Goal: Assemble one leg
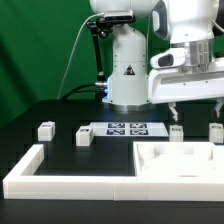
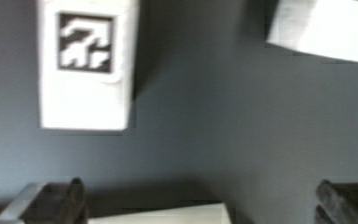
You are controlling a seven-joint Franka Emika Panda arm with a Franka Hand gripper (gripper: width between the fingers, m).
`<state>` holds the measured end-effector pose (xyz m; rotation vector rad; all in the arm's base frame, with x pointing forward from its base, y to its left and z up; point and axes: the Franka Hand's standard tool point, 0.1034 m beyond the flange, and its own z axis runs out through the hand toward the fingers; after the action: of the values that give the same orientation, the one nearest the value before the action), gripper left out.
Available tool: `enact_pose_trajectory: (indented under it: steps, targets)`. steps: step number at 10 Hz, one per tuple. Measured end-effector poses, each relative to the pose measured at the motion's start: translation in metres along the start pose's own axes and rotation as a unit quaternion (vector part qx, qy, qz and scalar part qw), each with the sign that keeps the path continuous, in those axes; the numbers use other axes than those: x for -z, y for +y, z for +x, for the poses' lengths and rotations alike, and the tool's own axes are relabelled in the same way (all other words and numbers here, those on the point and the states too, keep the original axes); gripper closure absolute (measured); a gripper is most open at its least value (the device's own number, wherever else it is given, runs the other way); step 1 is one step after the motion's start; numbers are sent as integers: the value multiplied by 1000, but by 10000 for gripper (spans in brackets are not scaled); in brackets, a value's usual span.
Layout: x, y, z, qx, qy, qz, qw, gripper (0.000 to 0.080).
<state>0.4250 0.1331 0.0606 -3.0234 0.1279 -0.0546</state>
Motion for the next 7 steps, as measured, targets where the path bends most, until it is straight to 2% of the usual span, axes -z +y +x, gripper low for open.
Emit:
enact_pose_trajectory:
  steps: [2, 4, 7]
  targets:
    - [-4, -19, -7, -116, 7, 13, 993, 150]
    - [-8, -19, -8, -157, 14, 20, 987, 150]
    - [-9, -20, -10, -153, 10, 20, 988, 150]
